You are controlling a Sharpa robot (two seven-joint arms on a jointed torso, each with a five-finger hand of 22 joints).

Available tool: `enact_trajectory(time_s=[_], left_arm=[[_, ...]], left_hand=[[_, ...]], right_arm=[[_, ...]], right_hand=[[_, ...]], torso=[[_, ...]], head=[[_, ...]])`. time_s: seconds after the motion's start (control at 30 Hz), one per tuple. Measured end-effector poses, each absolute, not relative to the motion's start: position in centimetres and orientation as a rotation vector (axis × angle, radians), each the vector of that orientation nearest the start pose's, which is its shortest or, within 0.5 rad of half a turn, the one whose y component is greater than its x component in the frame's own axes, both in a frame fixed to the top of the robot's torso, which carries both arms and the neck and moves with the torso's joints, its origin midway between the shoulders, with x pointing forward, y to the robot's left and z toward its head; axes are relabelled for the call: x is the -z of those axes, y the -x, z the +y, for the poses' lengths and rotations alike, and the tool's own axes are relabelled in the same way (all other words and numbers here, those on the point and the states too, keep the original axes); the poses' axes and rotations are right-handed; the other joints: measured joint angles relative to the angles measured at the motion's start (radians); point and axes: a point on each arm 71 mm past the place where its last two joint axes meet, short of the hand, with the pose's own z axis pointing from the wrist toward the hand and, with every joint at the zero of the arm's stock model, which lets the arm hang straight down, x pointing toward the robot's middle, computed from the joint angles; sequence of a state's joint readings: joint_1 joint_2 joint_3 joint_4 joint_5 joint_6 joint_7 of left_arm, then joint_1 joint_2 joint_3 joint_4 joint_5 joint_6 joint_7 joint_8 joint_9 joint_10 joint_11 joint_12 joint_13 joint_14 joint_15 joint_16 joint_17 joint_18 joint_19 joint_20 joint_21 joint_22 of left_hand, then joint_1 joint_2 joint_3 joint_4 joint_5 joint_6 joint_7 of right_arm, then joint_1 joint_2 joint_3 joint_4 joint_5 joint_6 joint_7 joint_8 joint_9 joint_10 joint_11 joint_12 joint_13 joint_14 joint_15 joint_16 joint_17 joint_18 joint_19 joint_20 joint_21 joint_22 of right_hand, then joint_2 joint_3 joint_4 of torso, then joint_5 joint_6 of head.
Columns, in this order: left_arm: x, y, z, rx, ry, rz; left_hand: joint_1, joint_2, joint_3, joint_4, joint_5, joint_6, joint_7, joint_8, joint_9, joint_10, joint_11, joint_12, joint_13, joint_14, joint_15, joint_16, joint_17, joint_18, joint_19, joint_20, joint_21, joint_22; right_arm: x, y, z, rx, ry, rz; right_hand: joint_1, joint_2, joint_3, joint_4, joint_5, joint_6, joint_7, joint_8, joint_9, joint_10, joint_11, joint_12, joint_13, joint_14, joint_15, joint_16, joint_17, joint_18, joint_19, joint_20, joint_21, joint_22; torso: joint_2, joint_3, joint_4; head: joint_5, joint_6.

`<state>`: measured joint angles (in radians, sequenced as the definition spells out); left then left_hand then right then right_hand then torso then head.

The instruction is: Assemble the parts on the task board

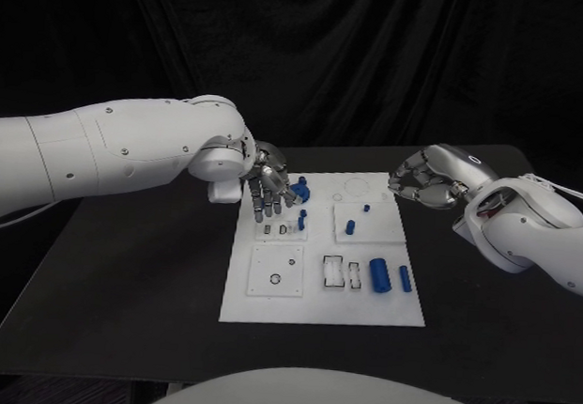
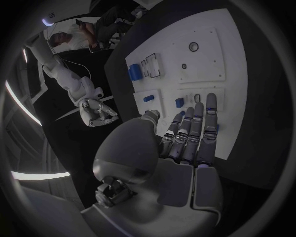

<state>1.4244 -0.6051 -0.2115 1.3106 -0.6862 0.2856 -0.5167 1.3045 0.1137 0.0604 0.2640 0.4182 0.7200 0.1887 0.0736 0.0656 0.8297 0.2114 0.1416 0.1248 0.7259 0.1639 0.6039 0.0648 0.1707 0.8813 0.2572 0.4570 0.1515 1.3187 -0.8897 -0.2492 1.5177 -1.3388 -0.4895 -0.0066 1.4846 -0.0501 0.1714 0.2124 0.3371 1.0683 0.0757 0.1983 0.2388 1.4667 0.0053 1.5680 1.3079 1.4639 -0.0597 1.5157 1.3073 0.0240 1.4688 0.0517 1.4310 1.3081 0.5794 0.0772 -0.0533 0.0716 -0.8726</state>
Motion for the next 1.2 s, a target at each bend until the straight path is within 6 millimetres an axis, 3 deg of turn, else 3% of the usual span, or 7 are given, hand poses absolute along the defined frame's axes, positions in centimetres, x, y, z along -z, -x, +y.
enact_trajectory(time_s=[0.33, 0.57, 0.77, 0.87, 0.93, 1.1, 1.2], left_arm=[[19.3, -52.1, 14.3, 0.514, 0.228, 2.54], [19.4, -52.4, 13.5, 0.501, 0.216, 2.543], [19.5, -52.9, 13.6, 0.479, 0.232, 2.54], [19.7, -53.0, 13.6, 0.471, 0.239, 2.541], [19.7, -53.1, 13.6, 0.466, 0.243, 2.539], [19.8, -53.1, 13.7, 0.462, 0.249, 2.537], [19.8, -53.1, 13.7, 0.463, 0.249, 2.538]], left_hand=[[-0.036, 0.01, 0.037, -0.004, -0.018, 0.085, 0.015, 0.039, 0.02, 0.079, -0.033, 0.017, 0.062, 0.115, -0.042, 0.117, 0.043, 0.0, 0.125, -0.036, 0.025, 0.008], [-0.061, -0.004, 0.086, 0.003, -0.027, 0.088, 0.018, 0.048, 0.033, 0.136, -0.064, 0.071, 0.231, 0.119, -0.066, 0.331, 0.172, 0.0, 0.167, -0.068, 0.132, 0.077], [-0.094, -0.026, 0.149, -0.002, -0.032, 0.1, 0.006, 0.052, 0.044, 0.159, -0.081, 0.171, 0.563, 0.108, -0.087, 0.565, 0.321, -0.002, 0.062, -0.113, 0.582, 0.401], [-0.114, -0.019, 0.206, -0.001, -0.032, 0.102, 0.004, 0.056, 0.05, 0.16, -0.096, 0.22, 0.786, 0.101, -0.094, 0.699, 0.398, -0.04, -0.12, -0.129, 1.029, 0.757], [-0.116, -0.021, 0.229, -0.013, -0.047, 0.104, -0.005, 0.057, 0.051, 0.203, -0.098, 0.253, 0.87, 0.201, -0.1, 0.787, 0.569, -0.073, -0.027, -0.135, 1.153, 0.966], [-0.116, -0.021, 0.297, -0.048, -0.079, 0.108, -0.009, 0.058, 0.053, 0.284, -0.11, 0.447, 1.002, 0.495, -0.108, 0.96, 1.032, -0.079, 0.026, -0.148, 1.196, 1.15], [-0.115, -0.02, 0.327, -0.072, -0.106, 0.111, -0.012, 0.058, 0.055, 0.306, -0.115, 0.543, 1.044, 0.554, -0.107, 0.98, 1.128, -0.08, 0.009, -0.151, 1.196, 1.157]], right_arm=[[19.2, -48.0, -22.9, -0.658, 0.13, 1.607], [19.4, -48.0, -22.8, -0.659, 0.133, 1.616], [19.5, -48.0, -22.6, -0.662, 0.137, 1.622], [19.5, -48.0, -22.6, -0.662, 0.137, 1.625], [19.5, -48.0, -22.6, -0.662, 0.138, 1.627], [19.6, -48.0, -22.5, -0.664, 0.14, 1.63], [19.6, -48.0, -22.5, -0.664, 0.141, 1.632]], right_hand=[[0.0, 0.0, 0.003, 0.003, 0.003, 0.0, 0.0, 0.0, 0.001, 0.0, 0.0, 0.0, 0.0, 0.0, 0.0, -0.005, 0.0, 0.0, 0.0, 0.0, 0.0, 0.0], [0.0, 0.0, 0.003, 0.003, 0.007, 0.0, 0.0, 0.0, 0.002, 0.0, 0.0, 0.0, 0.0, 0.0, 0.0, -0.005, 0.0, 0.0, 0.0, 0.0, 0.0, 0.0], [0.0, 0.0, 0.003, 0.003, 0.007, 0.0, 0.0, 0.0, 0.002, 0.0, 0.0, 0.0, 0.0, 0.0, 0.0, -0.005, 0.0, 0.0, 0.0, 0.0, 0.0, 0.0], [0.0, 0.0, 0.003, 0.003, 0.007, 0.0, 0.0, 0.0, 0.002, 0.0, 0.0, 0.0, 0.0, 0.0, 0.0, -0.005, 0.0, 0.0, 0.0, 0.0, 0.0, 0.0], [0.0, 0.0, 0.003, 0.003, 0.007, 0.0, 0.0, 0.0, 0.002, 0.0, 0.0, 0.0, 0.0, 0.0, 0.0, -0.005, 0.0, 0.0, 0.0, 0.0, 0.0, 0.0], [0.0, 0.0, 0.003, 0.003, 0.007, 0.0, 0.0, 0.0, 0.003, 0.0, 0.0, 0.0, 0.0, 0.0, 0.0, -0.005, 0.0, 0.0, 0.0, 0.0, 0.0, 0.0], [0.0, 0.0, 0.003, 0.003, 0.007, 0.0, 0.0, 0.0, 0.003, 0.0, 0.0, 0.0, 0.0, 0.0, 0.0, -0.005, 0.0, 0.0, 0.0, 0.0, 0.0, 0.0]], torso=[[0.001, 0.001, -0.002], [0.002, 0.0008, -0.005], [0.004, 0.0001, -0.0025], [0.005, -0.0005, -0.0012], [0.006, -0.0012, 0.0003], [0.007, -0.0018, -0.0005], [0.007, -0.002, -0.001]], head=[[0.008, 0.0], [0.015, 0.0], [0.014, 0.0], [0.016, 0.0], [0.017, 0.0], [0.021, 0.0], [0.023, 0.0]])
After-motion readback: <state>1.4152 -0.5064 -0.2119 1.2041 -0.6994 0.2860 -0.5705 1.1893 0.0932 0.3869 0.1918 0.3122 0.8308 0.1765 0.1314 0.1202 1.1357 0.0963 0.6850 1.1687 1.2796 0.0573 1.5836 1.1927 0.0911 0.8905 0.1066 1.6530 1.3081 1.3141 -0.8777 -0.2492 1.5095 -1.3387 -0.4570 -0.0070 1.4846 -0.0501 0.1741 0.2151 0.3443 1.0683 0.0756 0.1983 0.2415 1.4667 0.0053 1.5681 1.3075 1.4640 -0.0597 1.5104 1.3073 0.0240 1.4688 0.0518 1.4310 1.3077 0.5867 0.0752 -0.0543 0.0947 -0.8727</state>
